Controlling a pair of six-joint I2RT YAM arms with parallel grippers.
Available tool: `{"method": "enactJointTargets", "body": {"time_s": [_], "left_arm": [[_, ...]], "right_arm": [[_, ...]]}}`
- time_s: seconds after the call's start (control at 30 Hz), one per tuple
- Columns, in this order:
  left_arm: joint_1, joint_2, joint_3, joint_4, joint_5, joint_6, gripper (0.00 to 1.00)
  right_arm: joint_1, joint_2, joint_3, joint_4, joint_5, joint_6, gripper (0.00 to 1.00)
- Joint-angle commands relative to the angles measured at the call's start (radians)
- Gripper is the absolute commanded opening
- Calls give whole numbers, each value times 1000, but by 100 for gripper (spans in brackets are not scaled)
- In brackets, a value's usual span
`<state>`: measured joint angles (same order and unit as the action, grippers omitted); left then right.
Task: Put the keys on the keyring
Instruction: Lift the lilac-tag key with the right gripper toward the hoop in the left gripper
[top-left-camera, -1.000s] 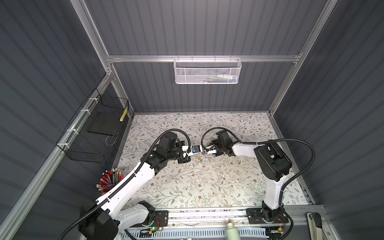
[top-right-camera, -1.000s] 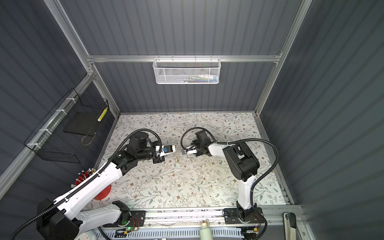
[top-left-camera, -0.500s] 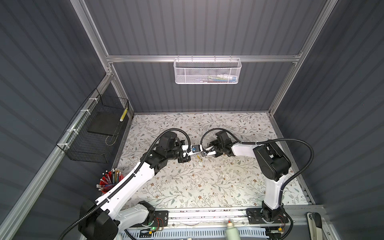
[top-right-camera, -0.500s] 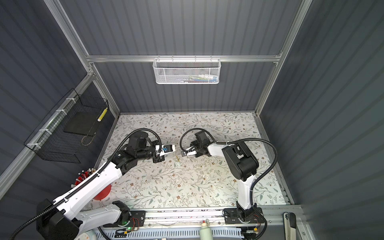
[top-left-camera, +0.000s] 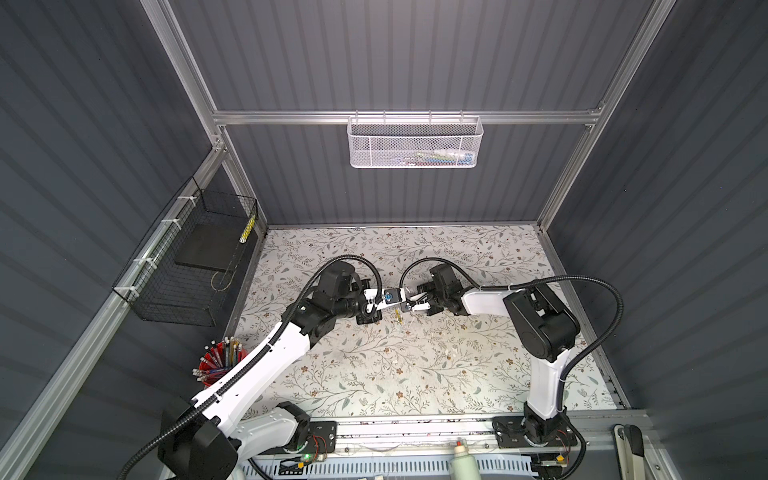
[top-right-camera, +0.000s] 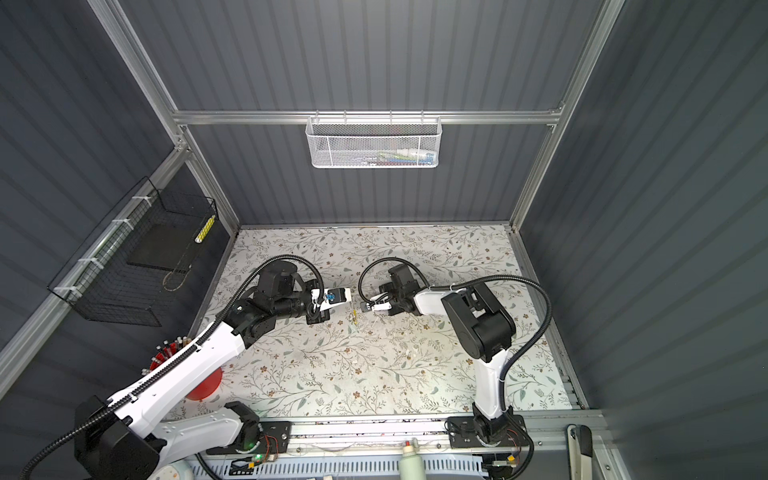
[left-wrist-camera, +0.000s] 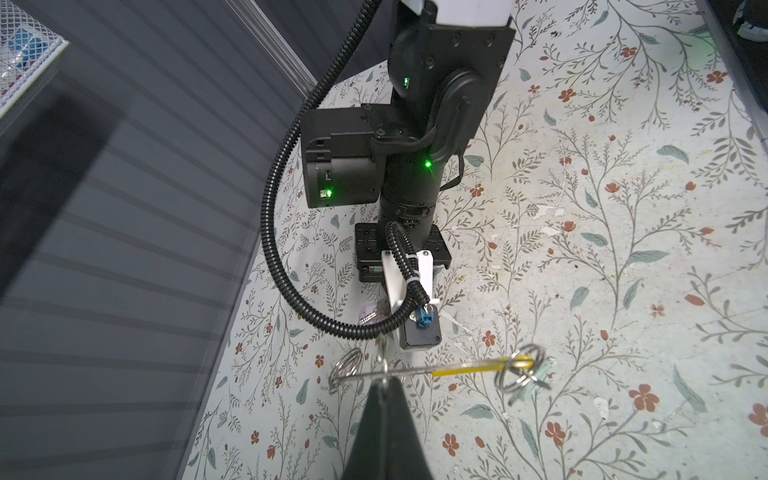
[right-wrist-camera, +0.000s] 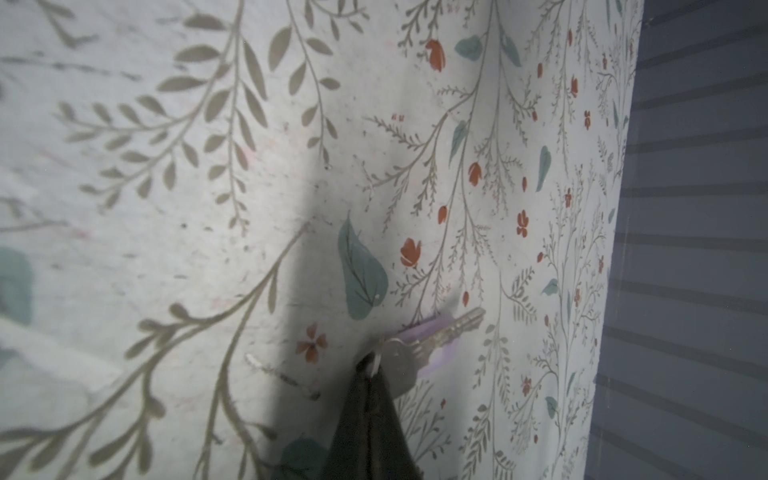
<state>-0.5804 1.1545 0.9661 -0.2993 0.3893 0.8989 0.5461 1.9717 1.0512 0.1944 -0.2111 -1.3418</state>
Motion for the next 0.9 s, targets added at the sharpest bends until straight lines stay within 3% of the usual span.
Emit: {"method": "enactJointTargets", "body": {"time_s": [0.0,0.4,0.67,0.87], "left_arm": [[8,3,35,3,33,6,0],[10,-1,58,-9,108,0,0],[0,-6,52,-14,211,22,0],[-69,1,71,-71,163,81,0]], "right_arm": [[-4,-59,-33,29,-11,117,0],[-75,-348,-175,33,-113,406,0],[-75,-603,-207,-86,-212,452,0],[-76,-752,-171,-252,-314,429,0]]}}
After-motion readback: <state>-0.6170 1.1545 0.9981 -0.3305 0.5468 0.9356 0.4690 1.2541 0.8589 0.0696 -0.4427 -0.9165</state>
